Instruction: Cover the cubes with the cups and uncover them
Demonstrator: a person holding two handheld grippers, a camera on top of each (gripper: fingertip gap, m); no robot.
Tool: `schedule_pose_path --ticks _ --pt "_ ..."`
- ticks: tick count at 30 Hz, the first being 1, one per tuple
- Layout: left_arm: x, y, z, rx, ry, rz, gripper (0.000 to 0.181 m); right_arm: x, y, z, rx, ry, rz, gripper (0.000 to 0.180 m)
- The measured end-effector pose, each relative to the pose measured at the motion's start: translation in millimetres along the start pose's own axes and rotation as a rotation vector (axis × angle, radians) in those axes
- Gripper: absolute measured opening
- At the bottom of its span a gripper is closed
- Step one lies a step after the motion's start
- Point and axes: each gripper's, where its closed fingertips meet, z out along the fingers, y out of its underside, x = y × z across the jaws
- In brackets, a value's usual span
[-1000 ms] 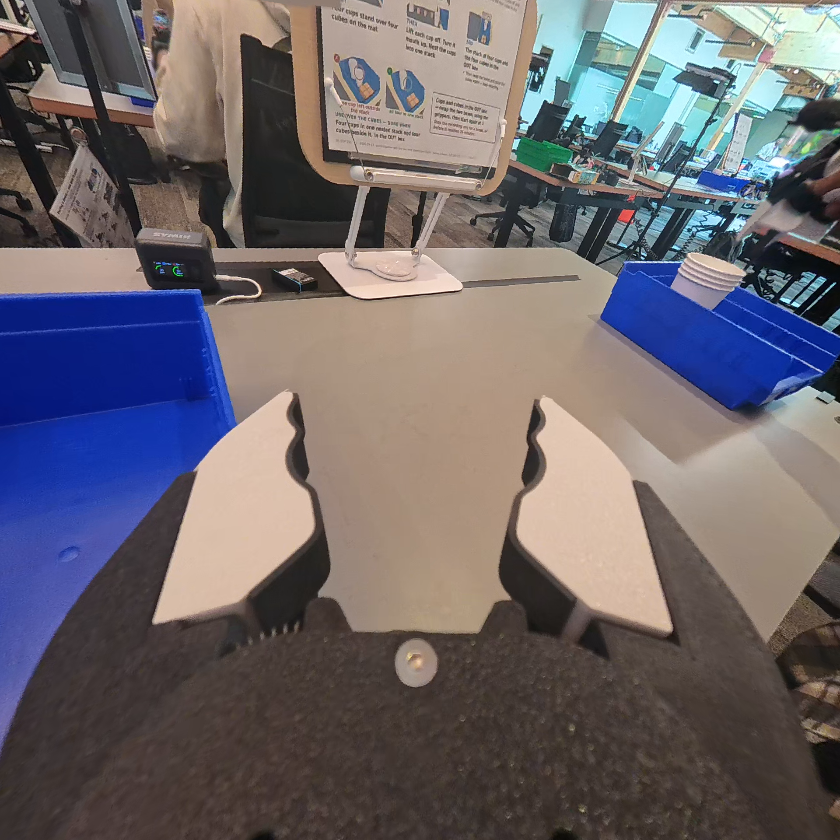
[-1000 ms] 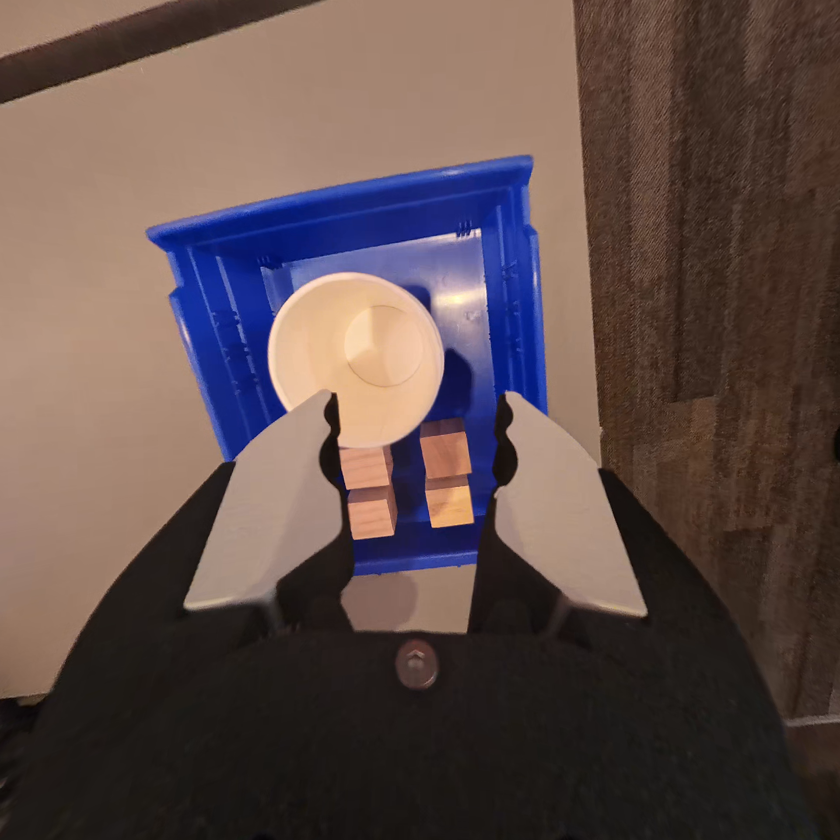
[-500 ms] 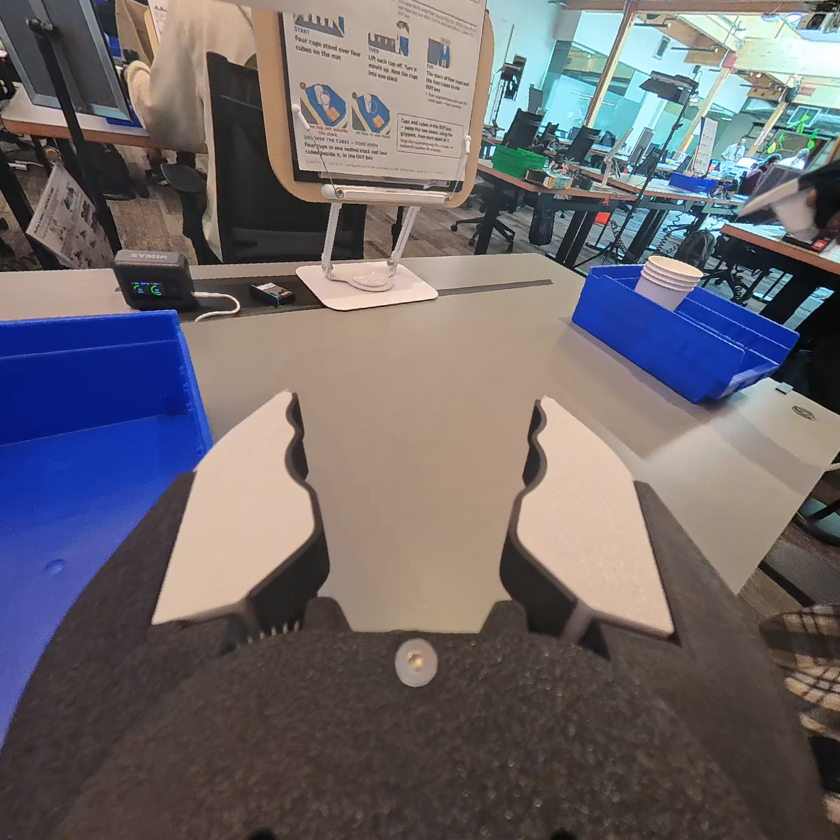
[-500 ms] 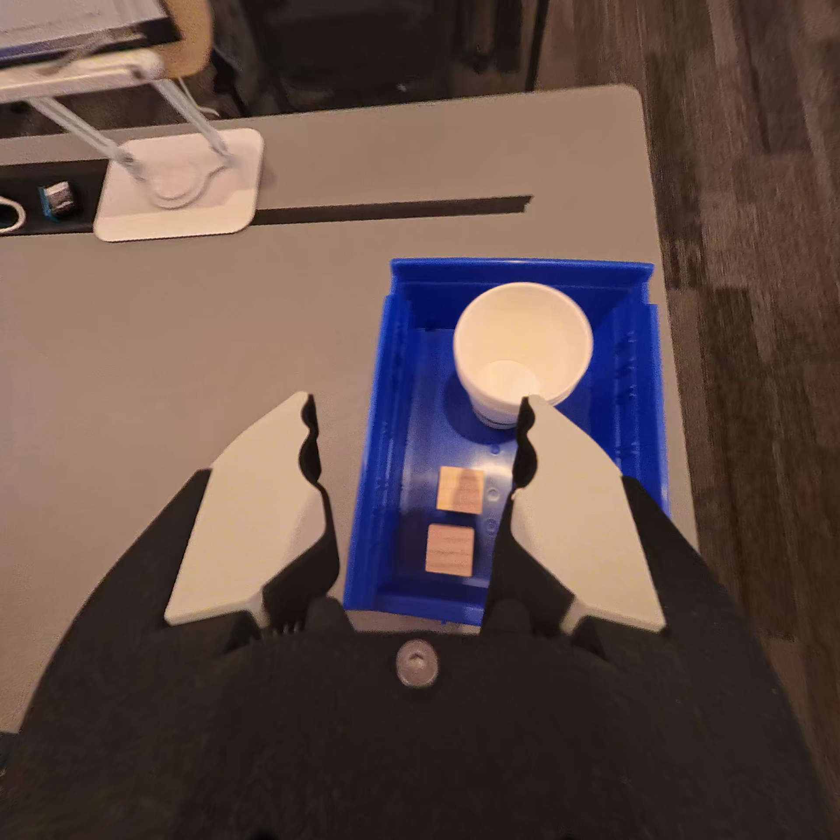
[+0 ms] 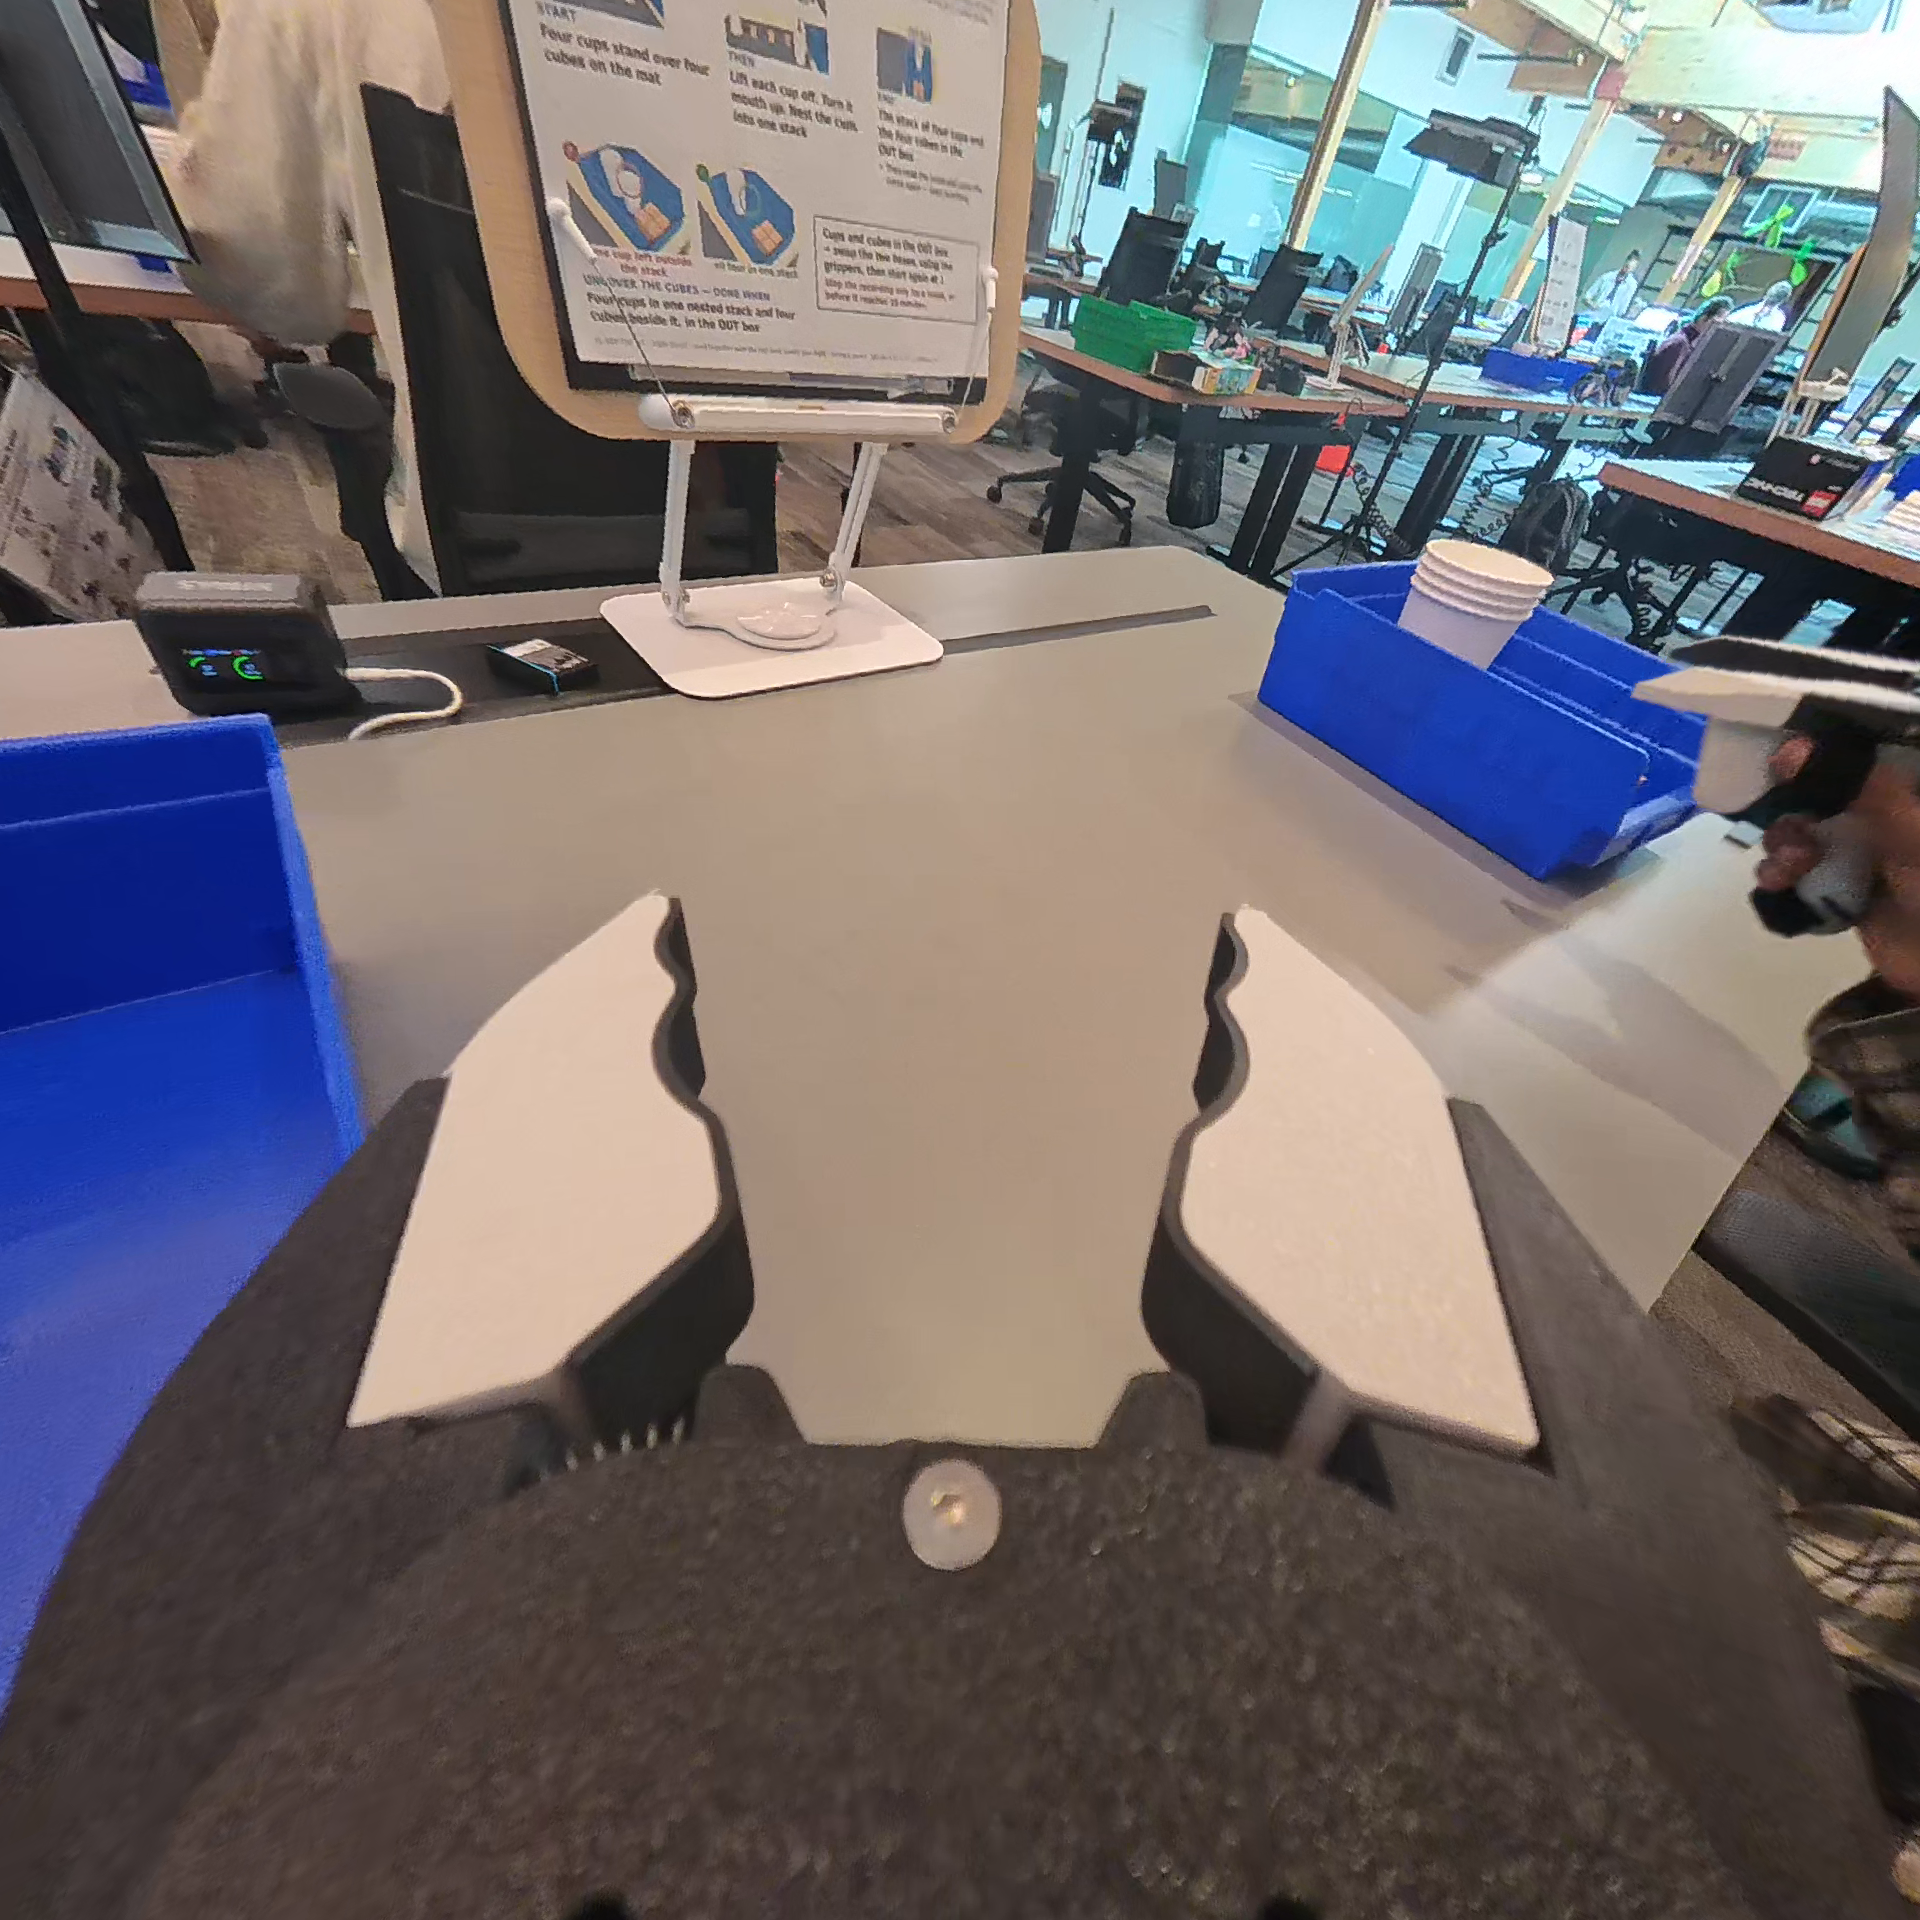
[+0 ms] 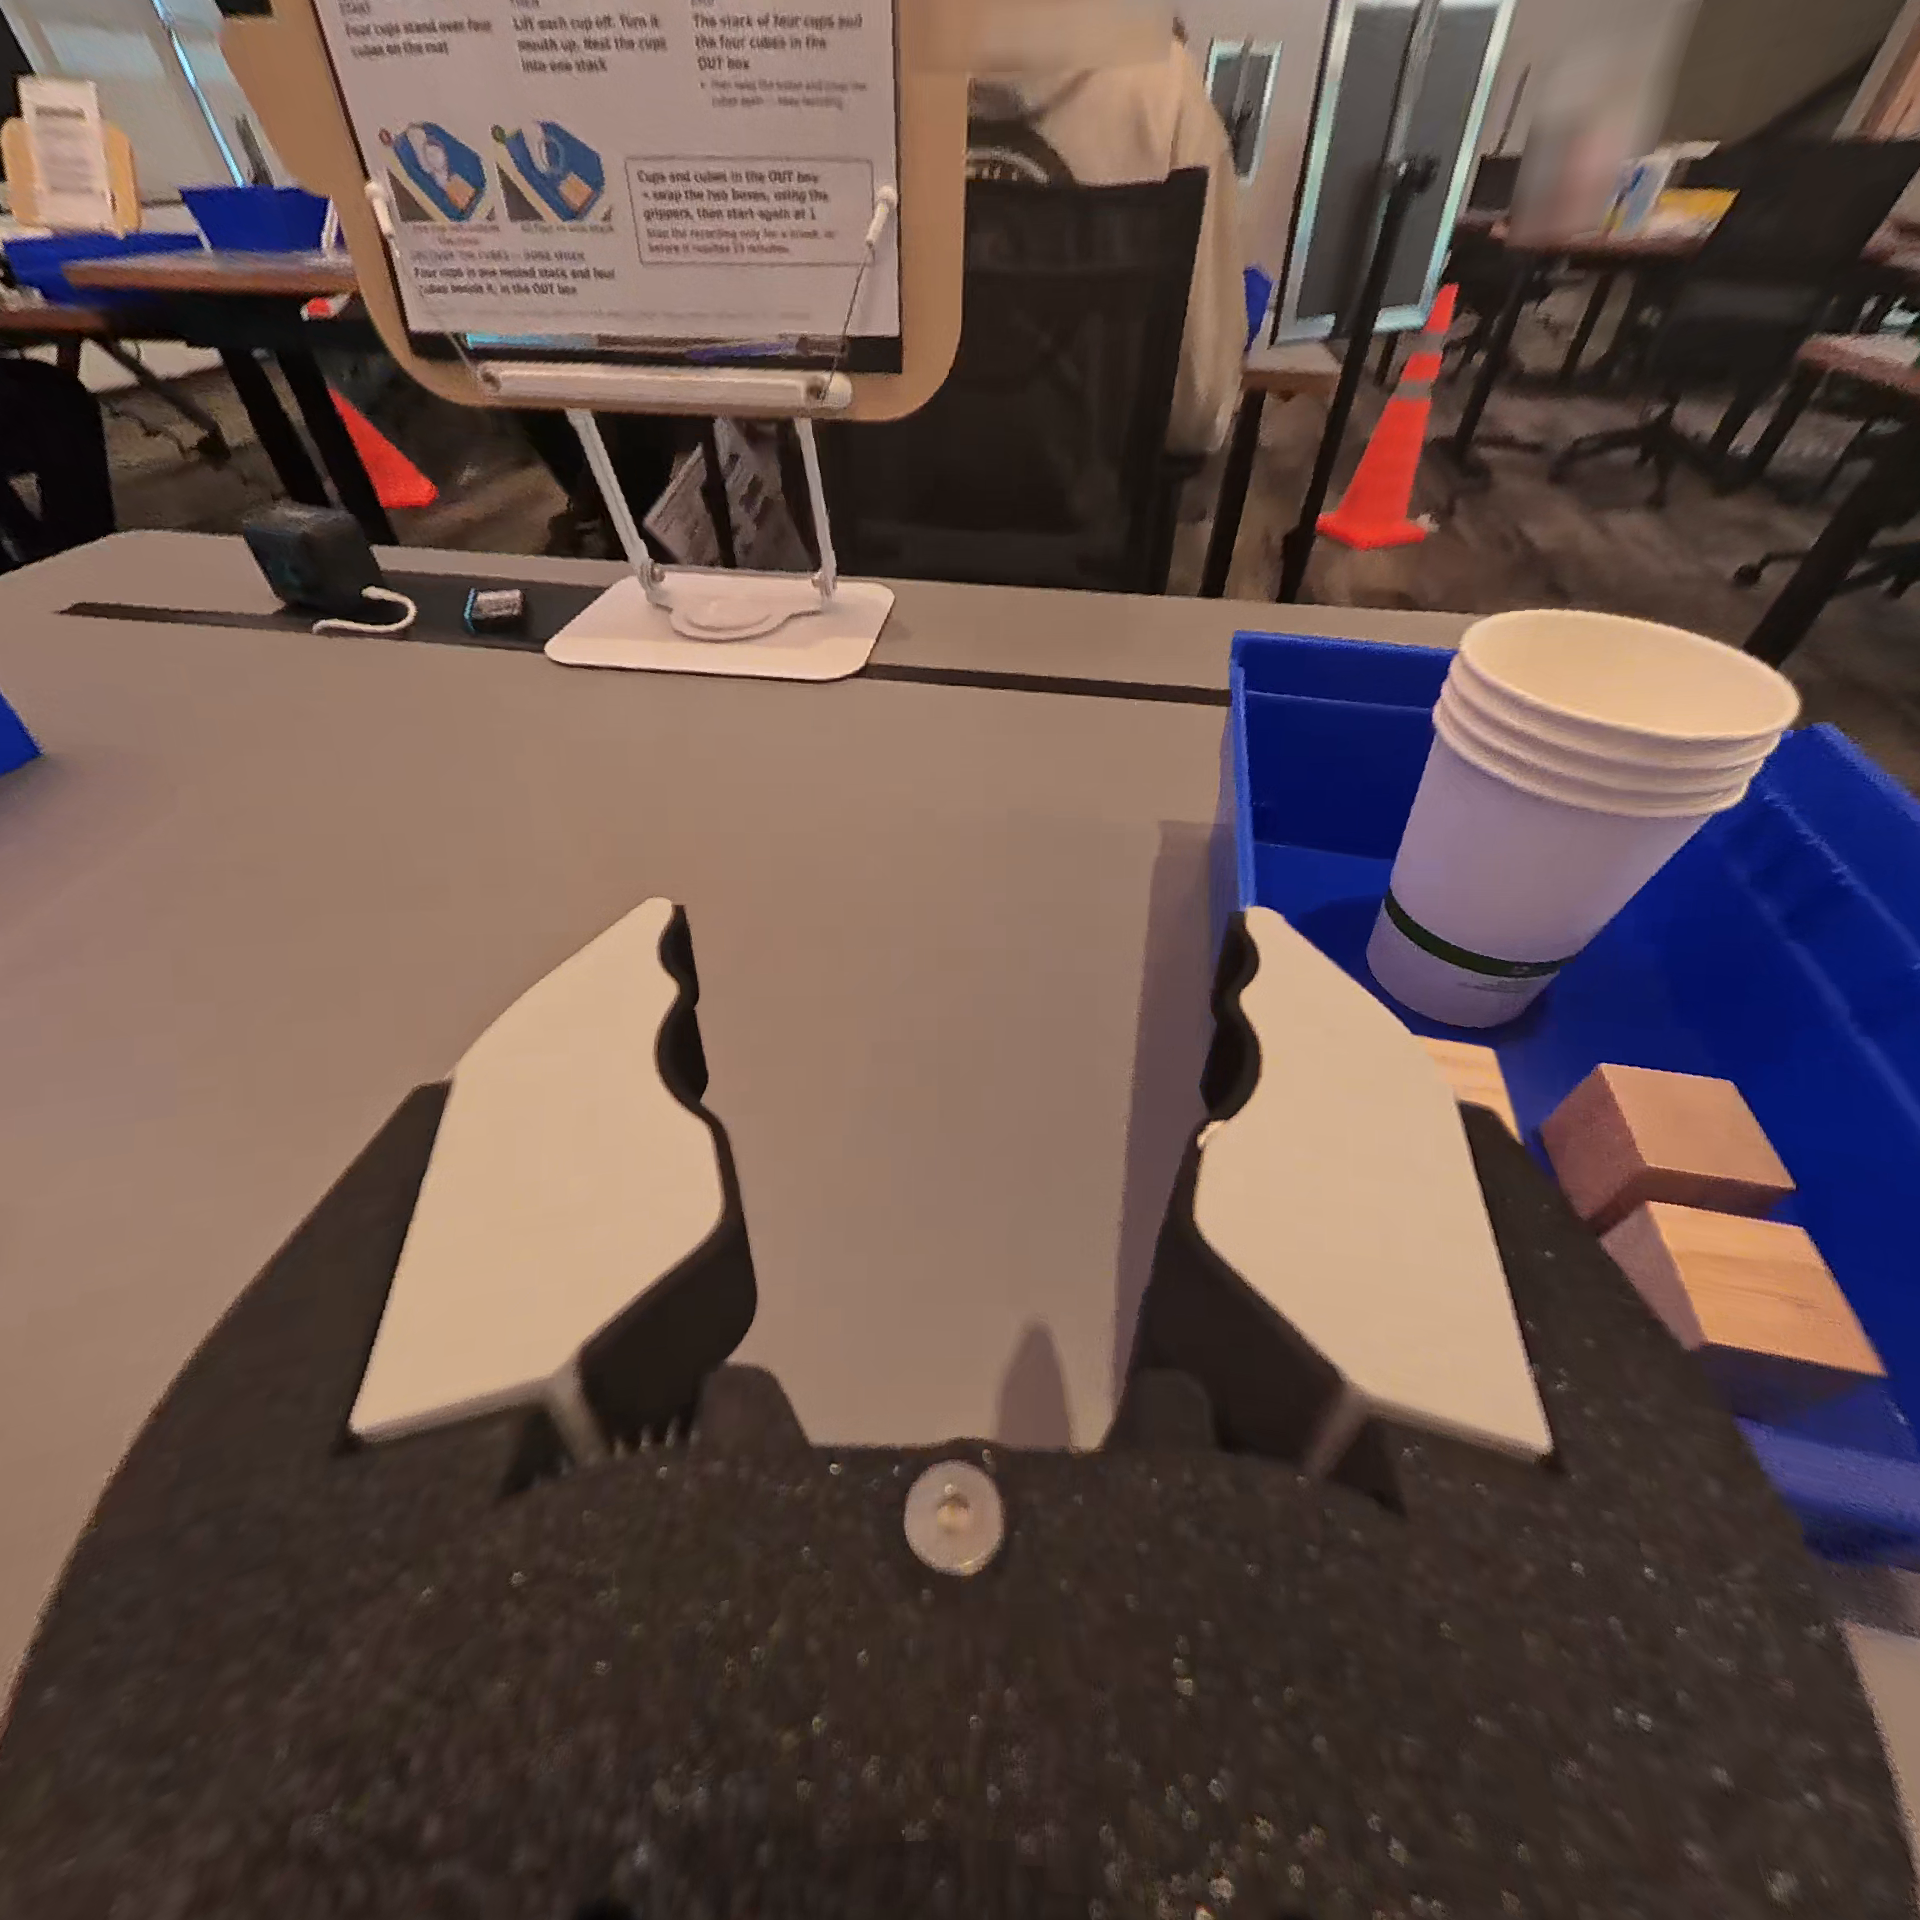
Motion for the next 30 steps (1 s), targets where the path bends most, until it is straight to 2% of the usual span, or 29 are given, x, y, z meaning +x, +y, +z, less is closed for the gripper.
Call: schedule_pose_path --ticks 7,14,30 --pt "6 8 10 -0.014 0.013 0.005 0.093 -19 18 26 0.153 0.01 -0.035 0.095" --pt "3 13 17 -0.01 0.007 0.006 0.093 -22 9 24 0.292 0.046 -0.08 0.093" --pt "-9 50 55 -0.01 -0.041 0.063 0.092 -34 21 36 0.258 -0.026 -0.066 0.092"
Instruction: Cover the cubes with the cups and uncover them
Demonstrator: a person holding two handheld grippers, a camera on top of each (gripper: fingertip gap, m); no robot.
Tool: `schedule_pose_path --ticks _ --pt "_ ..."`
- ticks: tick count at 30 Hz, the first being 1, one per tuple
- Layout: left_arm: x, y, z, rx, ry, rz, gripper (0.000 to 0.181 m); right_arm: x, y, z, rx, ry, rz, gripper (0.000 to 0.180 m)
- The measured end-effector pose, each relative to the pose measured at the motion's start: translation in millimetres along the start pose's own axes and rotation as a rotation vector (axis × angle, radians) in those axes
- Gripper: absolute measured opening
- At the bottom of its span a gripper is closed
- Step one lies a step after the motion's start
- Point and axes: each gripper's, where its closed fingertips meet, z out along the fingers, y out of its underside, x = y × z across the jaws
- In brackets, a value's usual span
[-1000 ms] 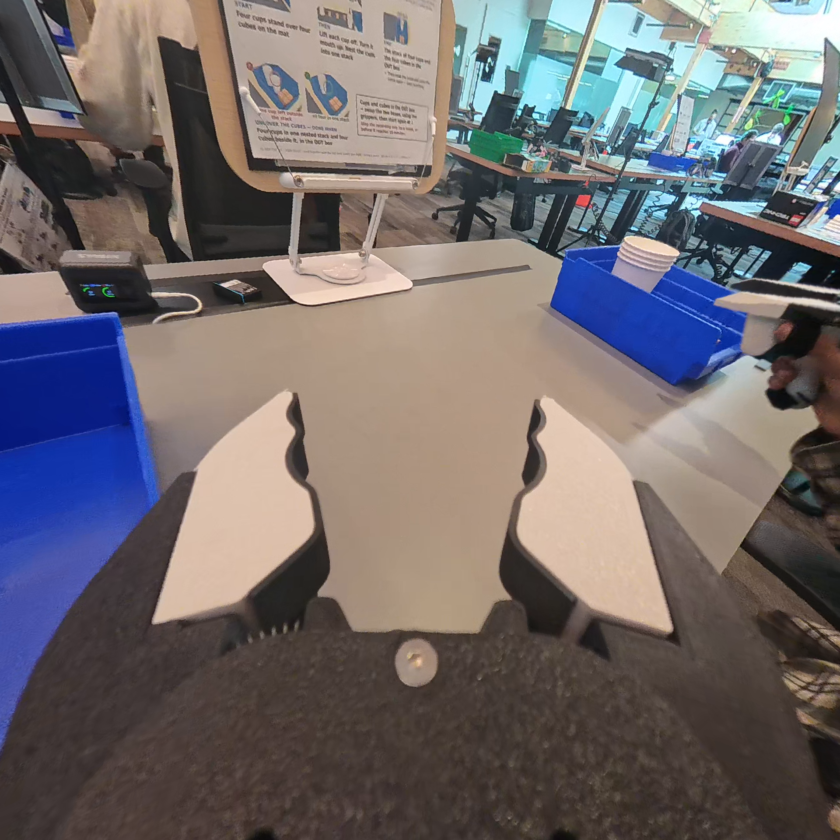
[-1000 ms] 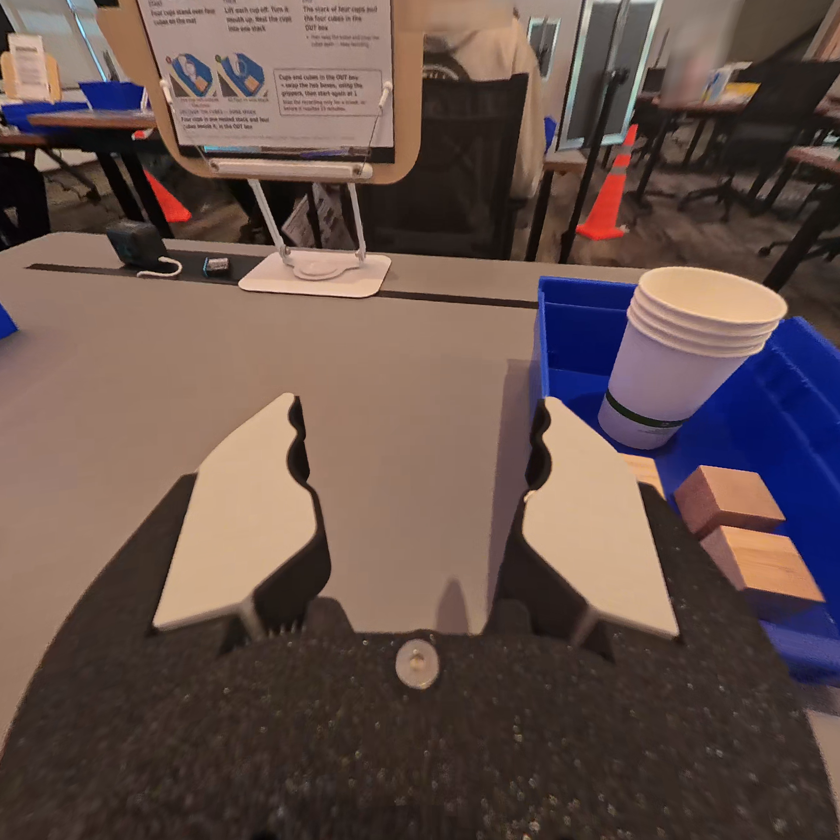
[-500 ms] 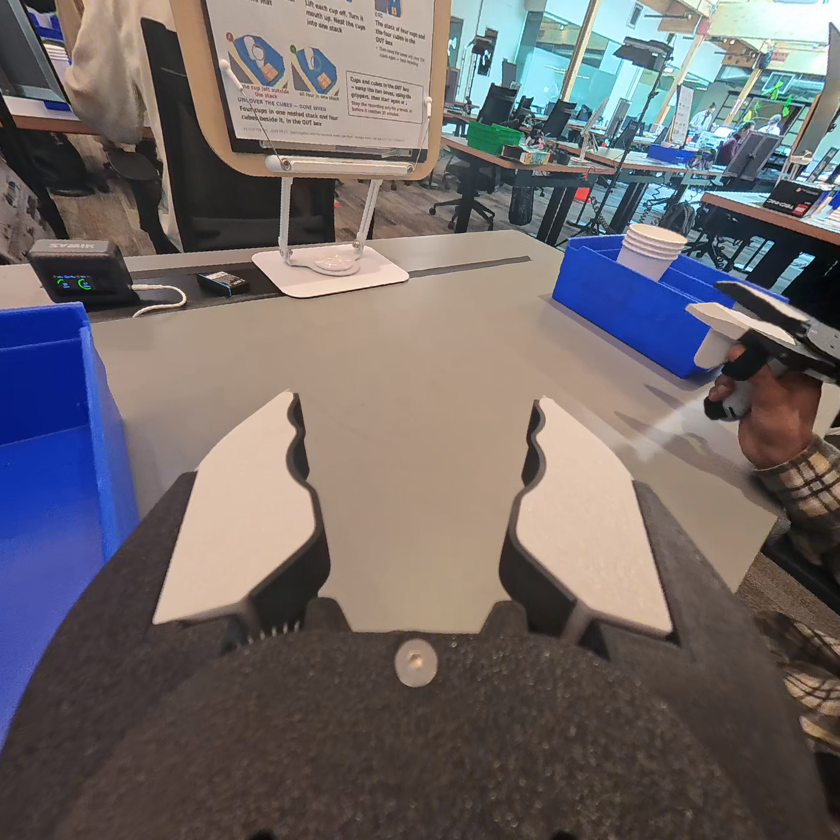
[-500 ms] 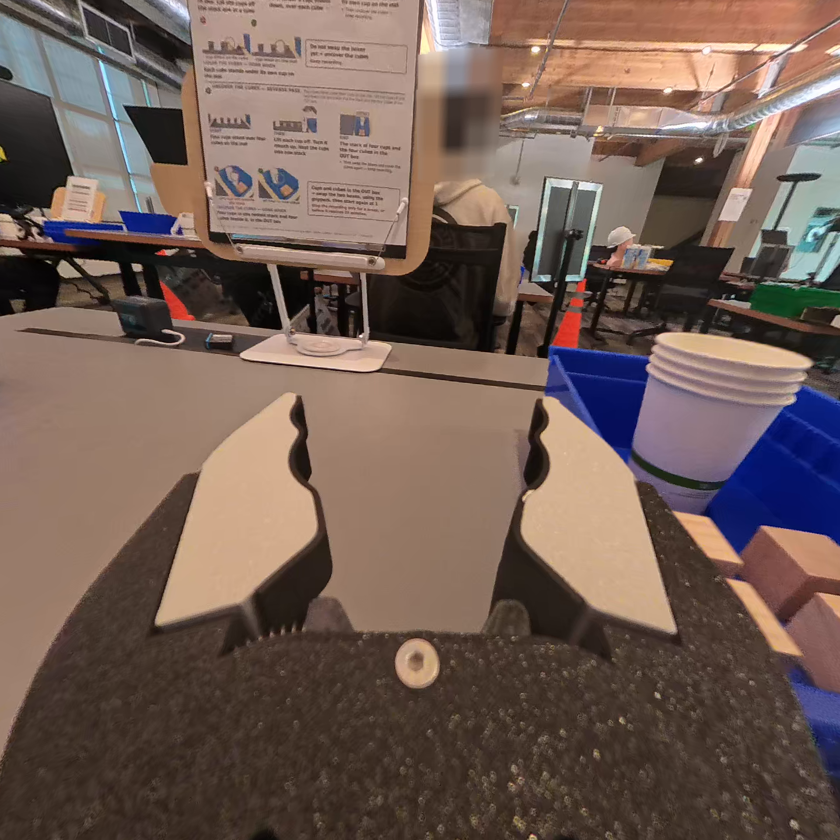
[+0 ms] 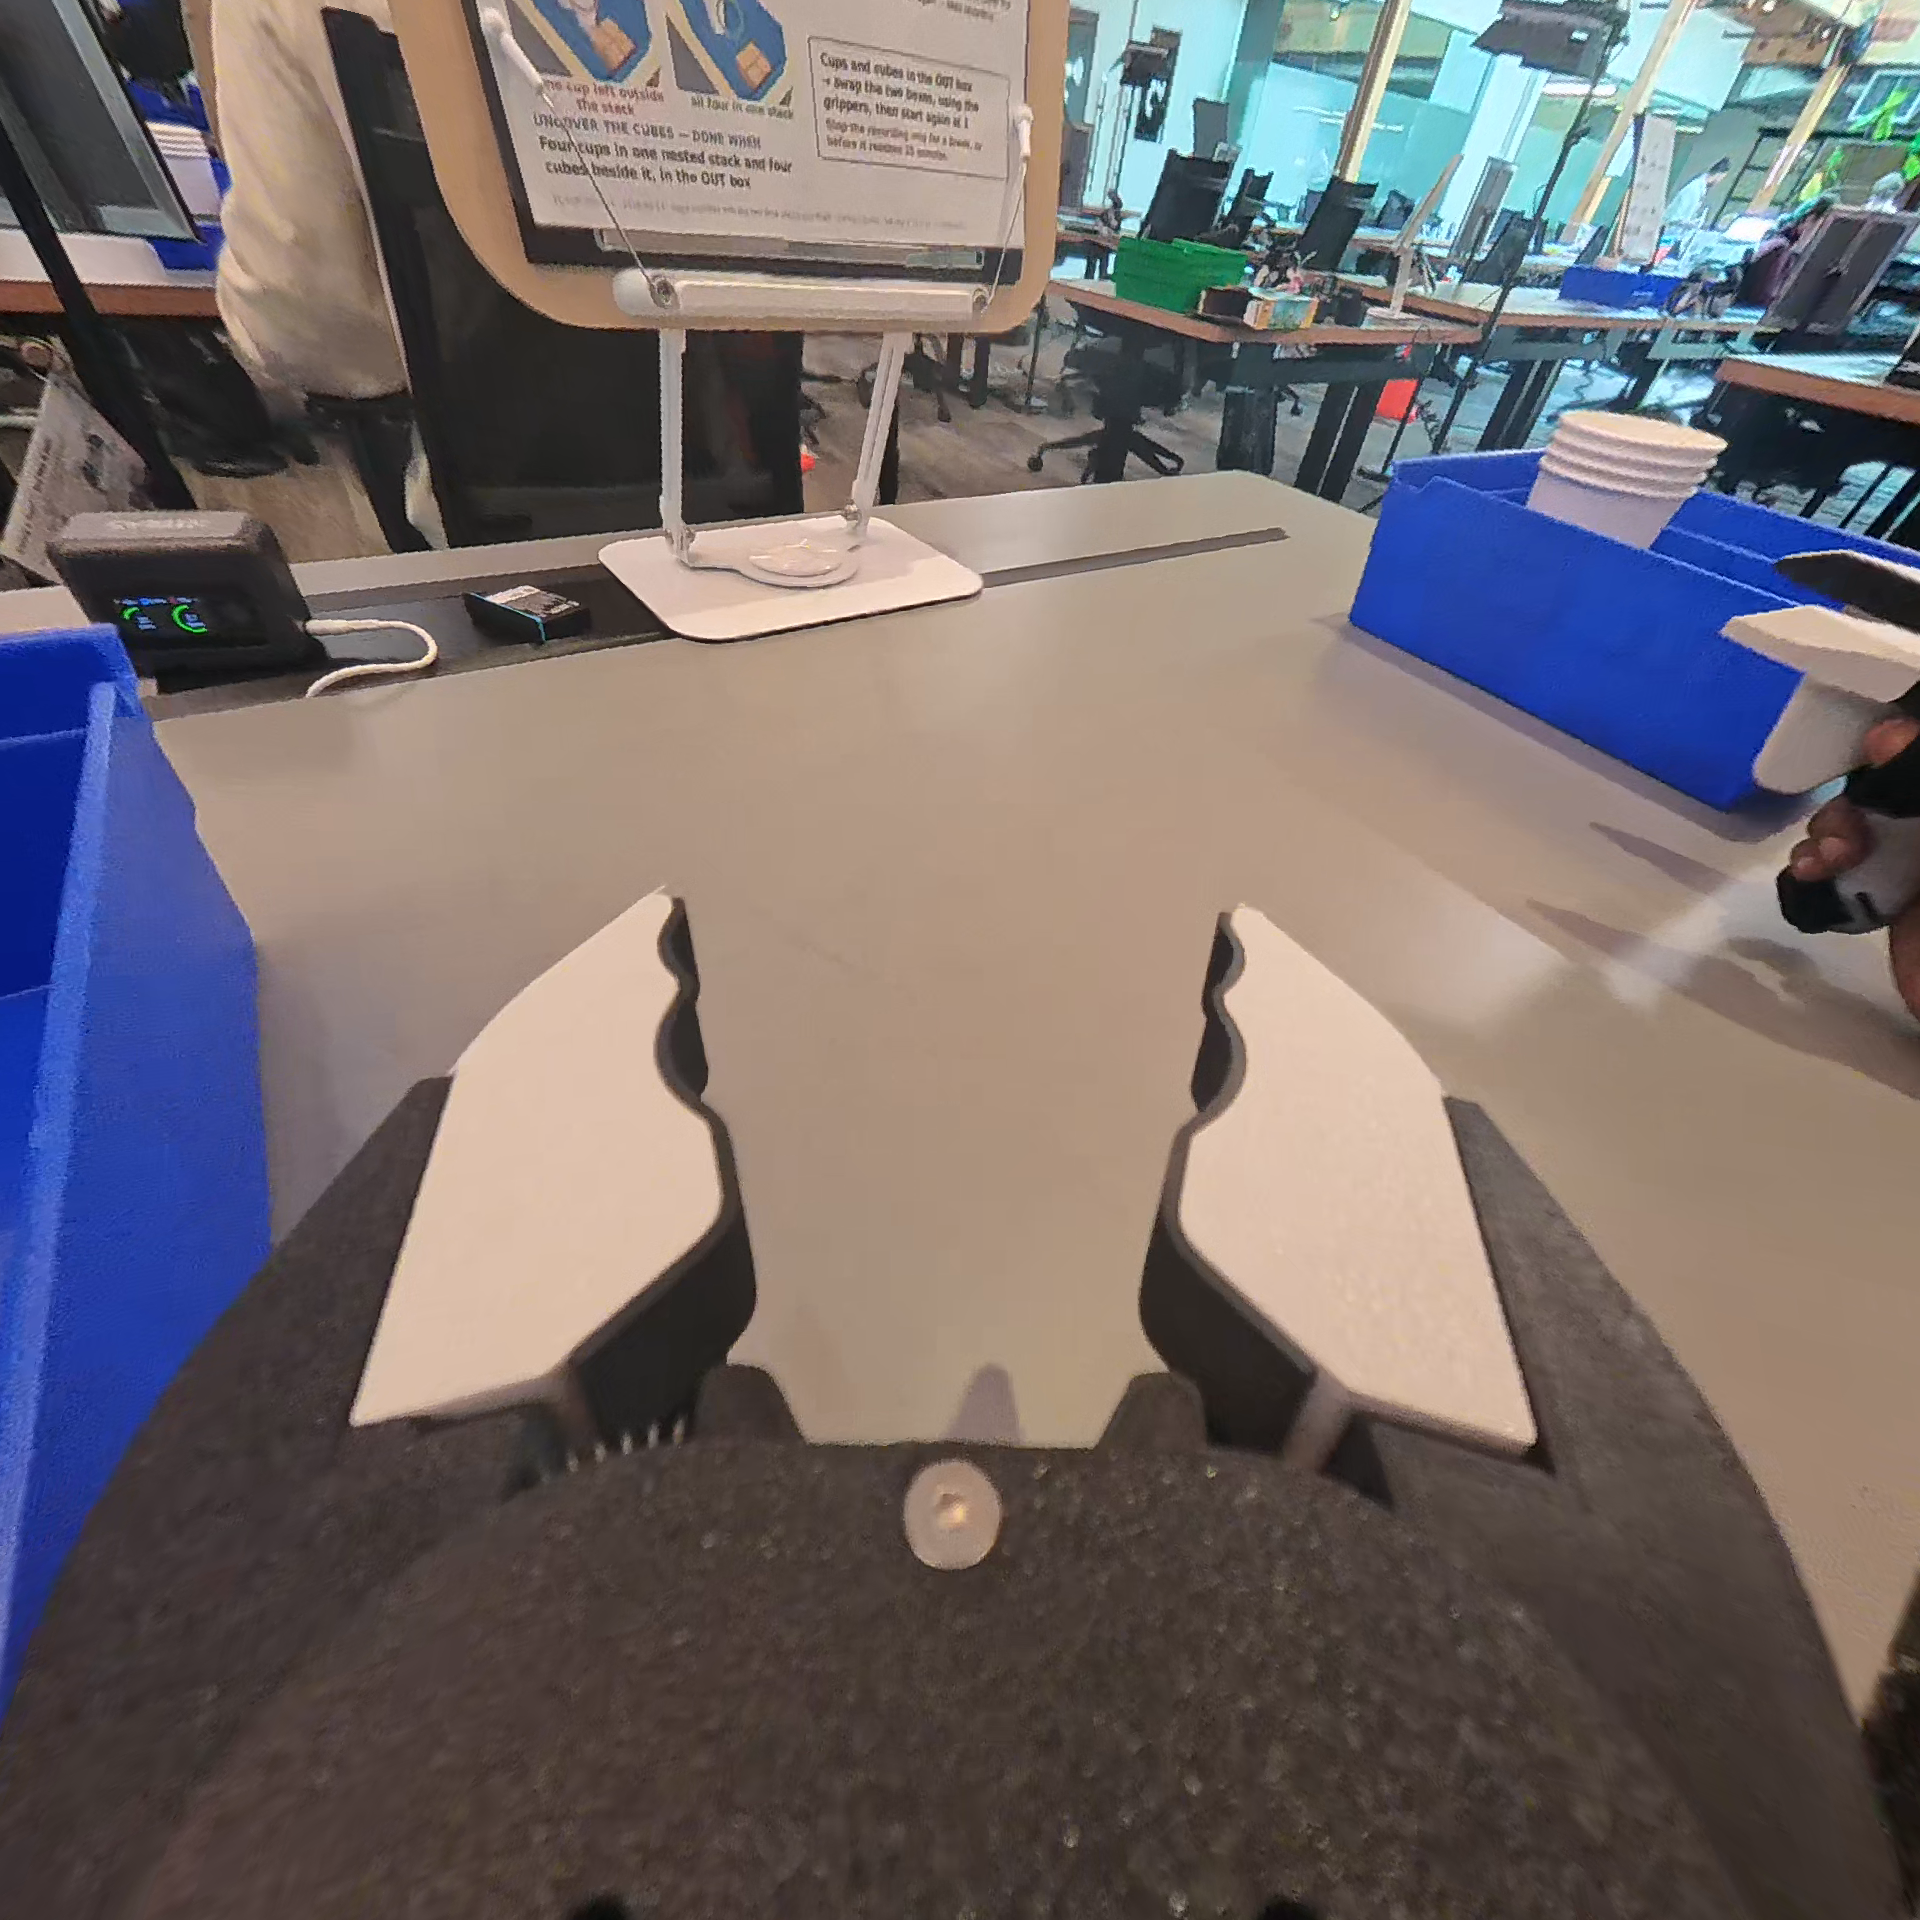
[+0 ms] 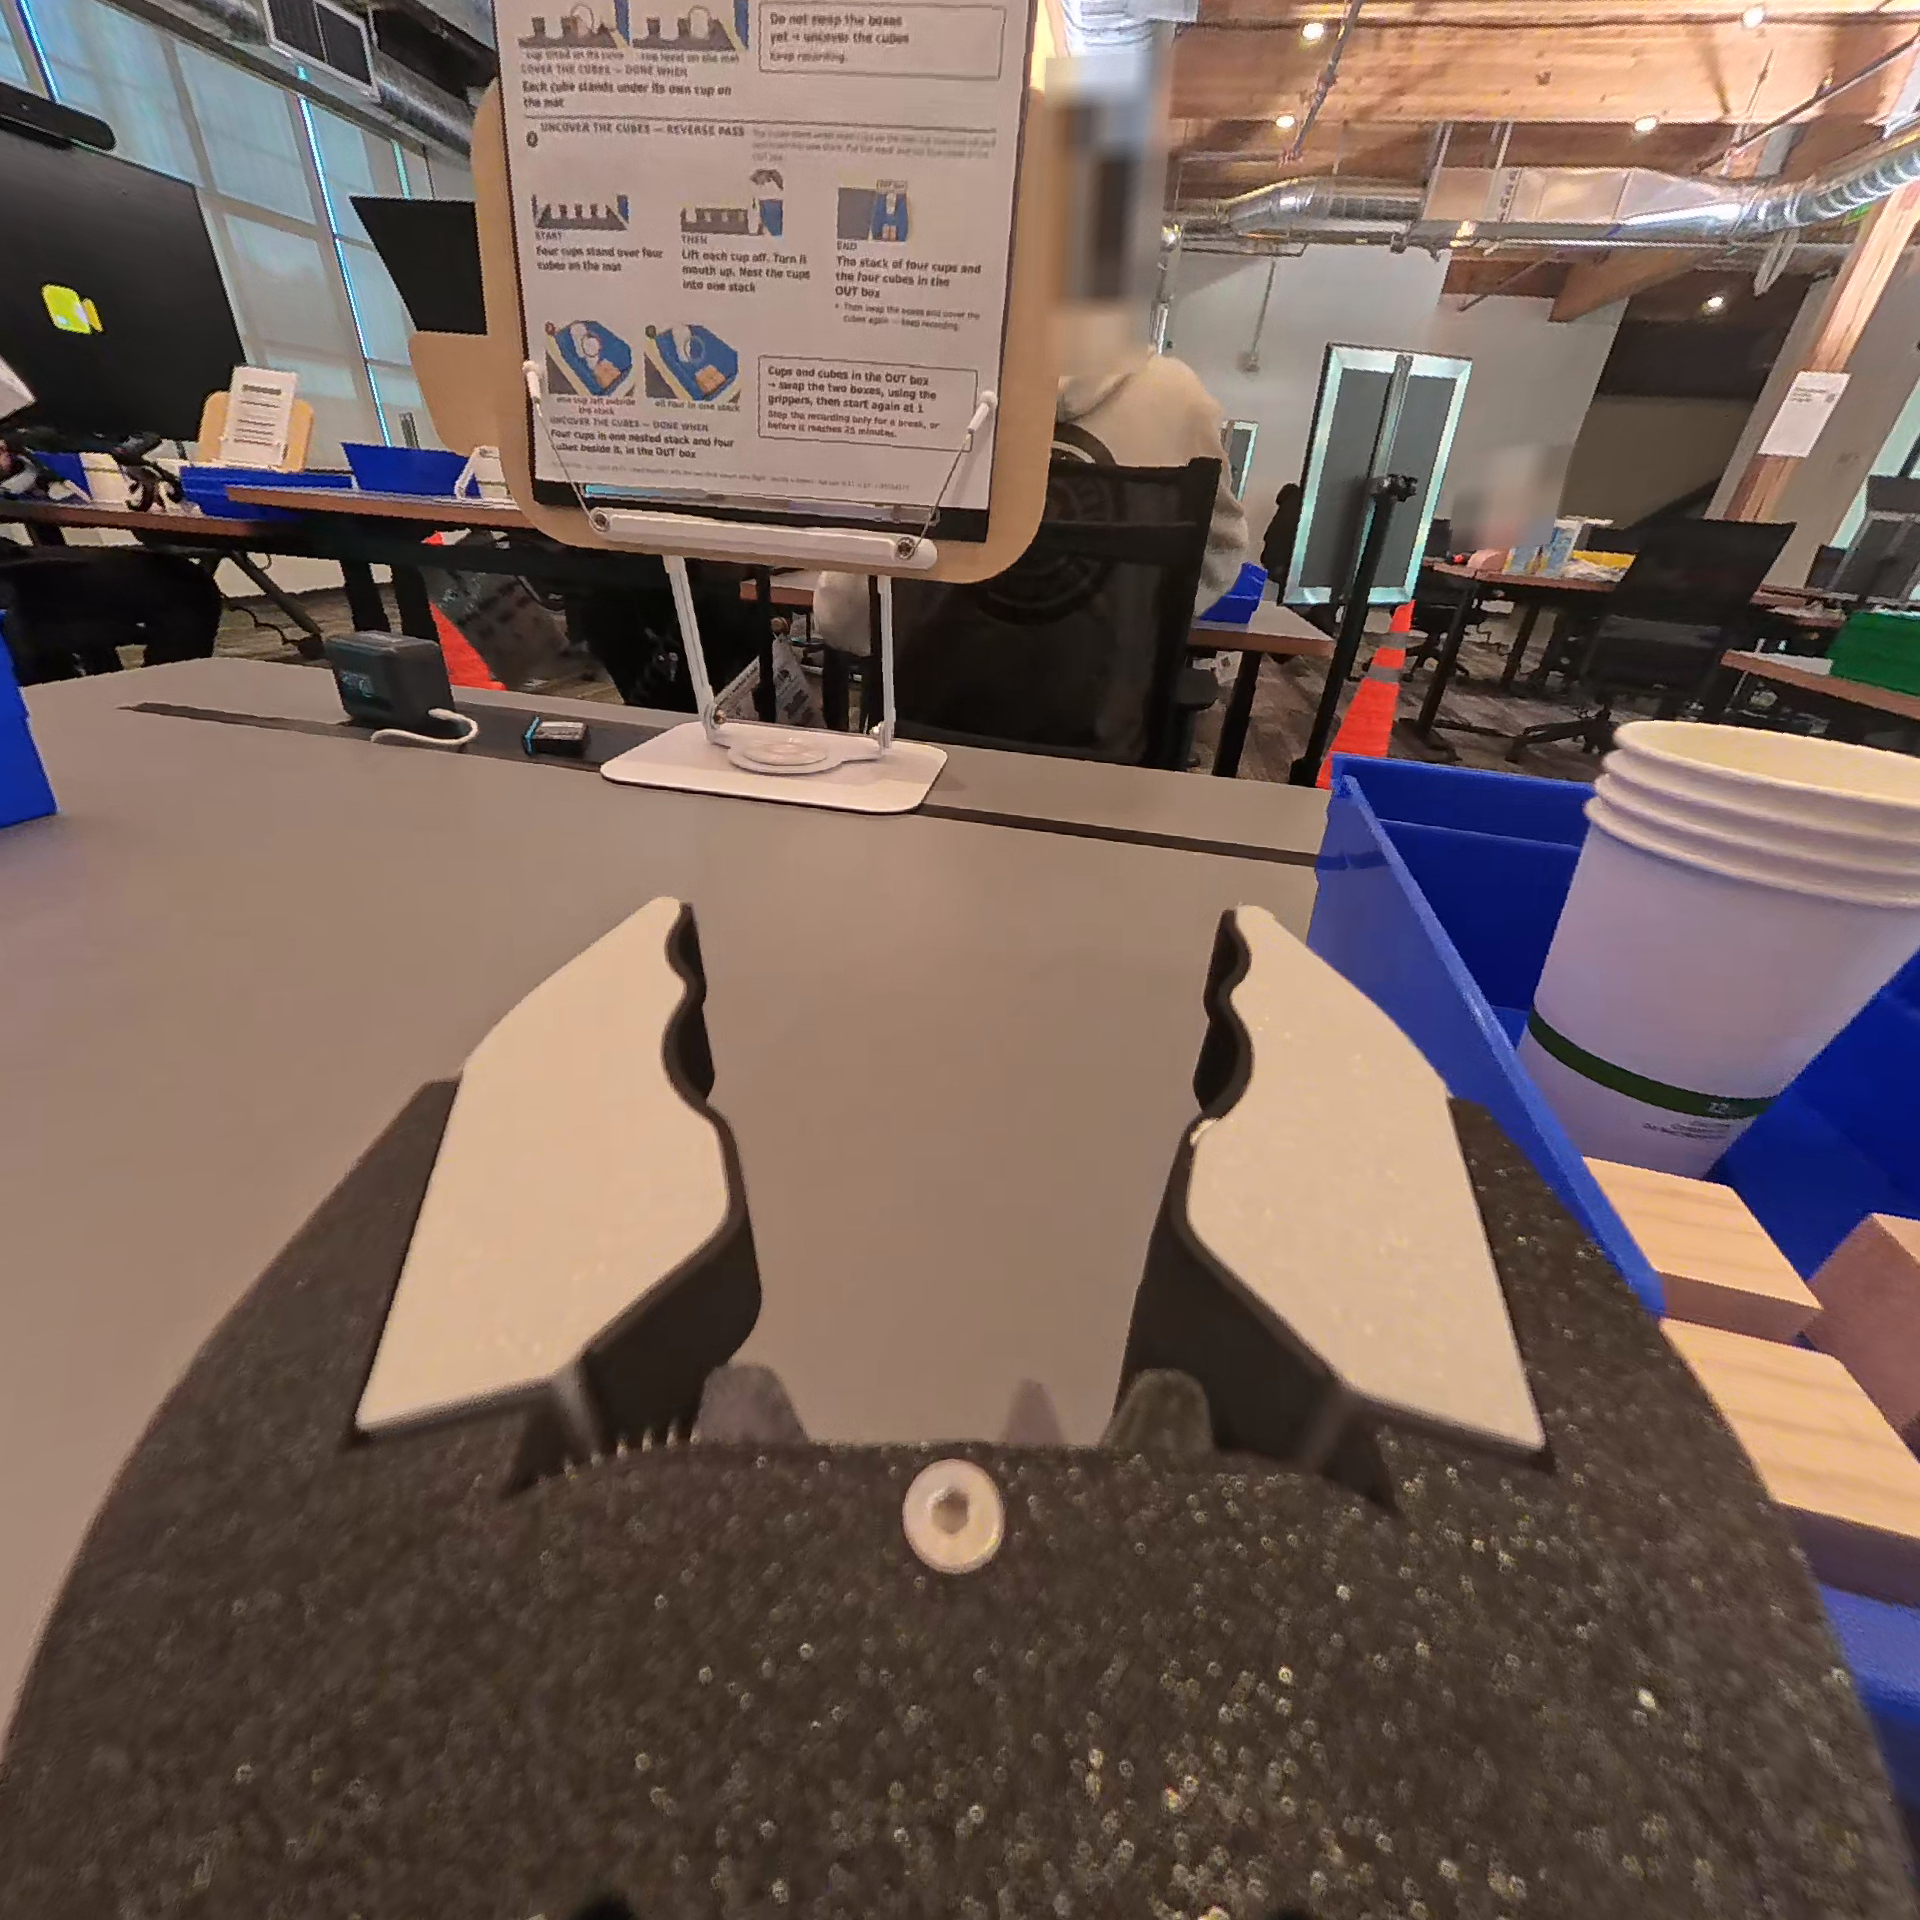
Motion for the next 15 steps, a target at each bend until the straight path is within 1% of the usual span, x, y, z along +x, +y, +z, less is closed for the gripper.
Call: schedule_pose_path --ticks 8,15 --pt "-4 6 6 0.059 -0.037 0.055 0.087 -4 0 1 -0.004 -0.01 -0.032 0.092" --pt "-7 17 13 0.03 -0.074 0.068 0.087 -2 2 1 -0.015 -0.008 -0.026 0.092"
